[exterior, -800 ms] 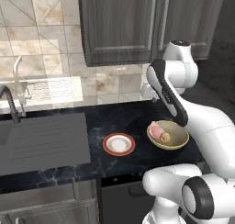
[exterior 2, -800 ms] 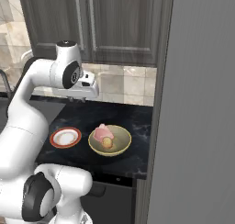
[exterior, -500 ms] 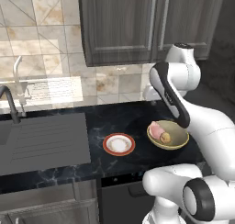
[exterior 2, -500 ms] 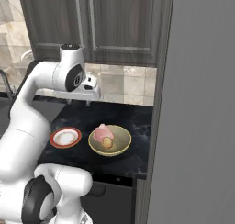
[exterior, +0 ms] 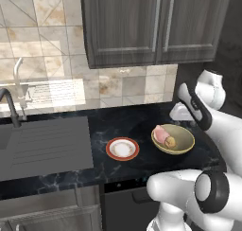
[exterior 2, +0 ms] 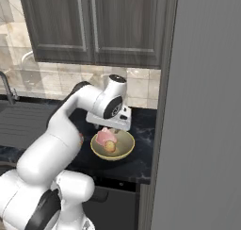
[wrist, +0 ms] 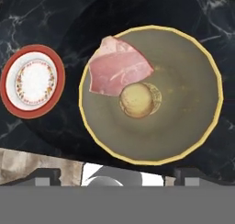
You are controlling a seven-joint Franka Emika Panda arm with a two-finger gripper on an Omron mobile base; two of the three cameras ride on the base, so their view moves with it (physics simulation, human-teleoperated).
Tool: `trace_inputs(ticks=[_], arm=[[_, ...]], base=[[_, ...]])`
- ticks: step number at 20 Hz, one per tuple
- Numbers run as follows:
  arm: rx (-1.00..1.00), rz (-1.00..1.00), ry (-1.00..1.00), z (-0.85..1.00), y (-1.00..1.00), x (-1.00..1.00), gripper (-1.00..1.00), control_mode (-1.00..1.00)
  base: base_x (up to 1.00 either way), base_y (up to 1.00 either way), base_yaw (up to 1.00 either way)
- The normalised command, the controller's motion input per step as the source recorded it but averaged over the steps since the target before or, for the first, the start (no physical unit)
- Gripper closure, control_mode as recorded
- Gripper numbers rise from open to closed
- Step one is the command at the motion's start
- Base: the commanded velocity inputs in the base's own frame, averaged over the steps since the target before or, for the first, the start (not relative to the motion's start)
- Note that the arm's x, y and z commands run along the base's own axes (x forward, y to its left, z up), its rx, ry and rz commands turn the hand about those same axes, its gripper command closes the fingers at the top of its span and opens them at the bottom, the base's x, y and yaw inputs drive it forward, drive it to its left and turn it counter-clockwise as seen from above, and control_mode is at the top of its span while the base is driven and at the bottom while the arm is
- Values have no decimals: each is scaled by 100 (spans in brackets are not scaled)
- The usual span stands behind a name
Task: Remove the peach from the bowl and place it on the small plate. Then place the bowl with only the steak in the microwave, close the door, and press the start button to microwave the steak.
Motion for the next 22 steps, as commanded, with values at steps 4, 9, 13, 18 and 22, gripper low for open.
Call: trace_inputs(ticks=[4,9,13,18,22], arm=[[2,10,14,-46,-15,34,-100,-100],[-1,18,7,-34,1,5,-100,-100],[-1,7,0,-17,16,0,-100,-100],[-3,0,3,-31,47,2,-100,-100],[0,-3,3,-32,4,23,-100,-100]], base=[[0,0,0],[0,0,0],[0,0,0],[0,0,0],[0,0,0]])
